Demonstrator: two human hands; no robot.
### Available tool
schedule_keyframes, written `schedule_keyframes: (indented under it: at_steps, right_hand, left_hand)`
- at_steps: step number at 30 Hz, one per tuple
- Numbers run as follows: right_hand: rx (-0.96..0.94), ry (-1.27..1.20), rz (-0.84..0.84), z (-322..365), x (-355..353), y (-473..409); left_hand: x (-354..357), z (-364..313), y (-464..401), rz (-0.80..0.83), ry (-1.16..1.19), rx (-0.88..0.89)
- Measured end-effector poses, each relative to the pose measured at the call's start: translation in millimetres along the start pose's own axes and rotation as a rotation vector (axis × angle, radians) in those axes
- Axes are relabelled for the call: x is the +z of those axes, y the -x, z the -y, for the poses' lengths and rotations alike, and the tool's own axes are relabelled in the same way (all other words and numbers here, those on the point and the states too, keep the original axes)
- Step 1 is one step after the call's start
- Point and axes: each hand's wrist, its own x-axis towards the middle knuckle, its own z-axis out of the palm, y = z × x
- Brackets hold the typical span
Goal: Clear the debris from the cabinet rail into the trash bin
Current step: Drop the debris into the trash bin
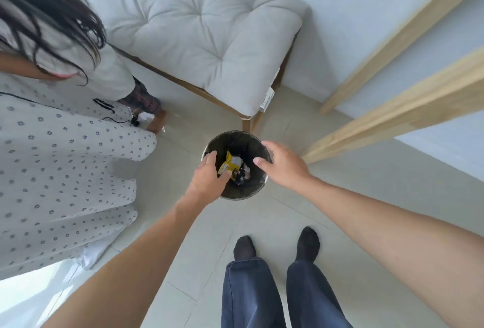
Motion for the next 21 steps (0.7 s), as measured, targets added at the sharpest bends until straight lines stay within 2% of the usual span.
schedule_keyframes:
  at_steps: [12,21]
  right_hand:
    - [-0.144,-0.133,-0.263,128.4,-207.4,159.4]
    - [-0.133,-0.275,-0.582,133.4,-311.0,275.9]
  left_hand:
    - [-182.6,-171.8,156.4,-0.207,-0.01,0.305]
    - [-241.7,-295.3,250.3,-0.308,-0.075,0.685]
